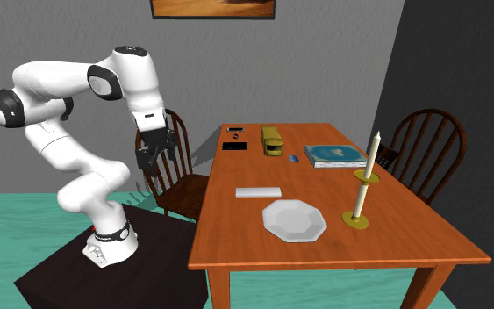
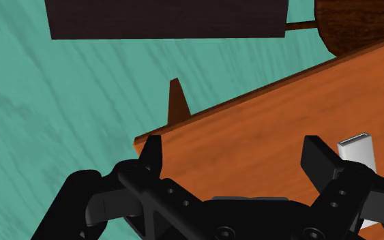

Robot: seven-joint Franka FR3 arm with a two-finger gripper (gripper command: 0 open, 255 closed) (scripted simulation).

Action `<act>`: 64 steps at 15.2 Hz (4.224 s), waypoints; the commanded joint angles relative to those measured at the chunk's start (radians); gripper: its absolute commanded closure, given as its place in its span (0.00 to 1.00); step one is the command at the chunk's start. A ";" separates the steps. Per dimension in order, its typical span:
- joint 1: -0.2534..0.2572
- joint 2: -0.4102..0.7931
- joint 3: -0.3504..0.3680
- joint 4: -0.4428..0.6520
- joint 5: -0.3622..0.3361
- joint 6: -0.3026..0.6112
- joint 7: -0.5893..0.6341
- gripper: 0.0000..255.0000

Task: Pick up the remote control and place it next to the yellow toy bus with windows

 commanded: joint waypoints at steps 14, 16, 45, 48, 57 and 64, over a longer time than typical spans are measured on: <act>0.078 0.314 0.208 0.017 0.073 0.323 0.140 0.00; 0.086 0.376 0.239 0.038 0.071 0.367 0.164 0.00; 0.230 1.147 0.405 0.465 -0.231 0.678 0.495 0.00; 0.230 1.147 0.405 0.465 -0.231 0.678 0.495 0.00; 0.230 1.147 0.405 0.466 -0.231 0.677 0.496 1.00; 0.227 1.128 0.409 0.480 -0.221 0.644 0.489 1.00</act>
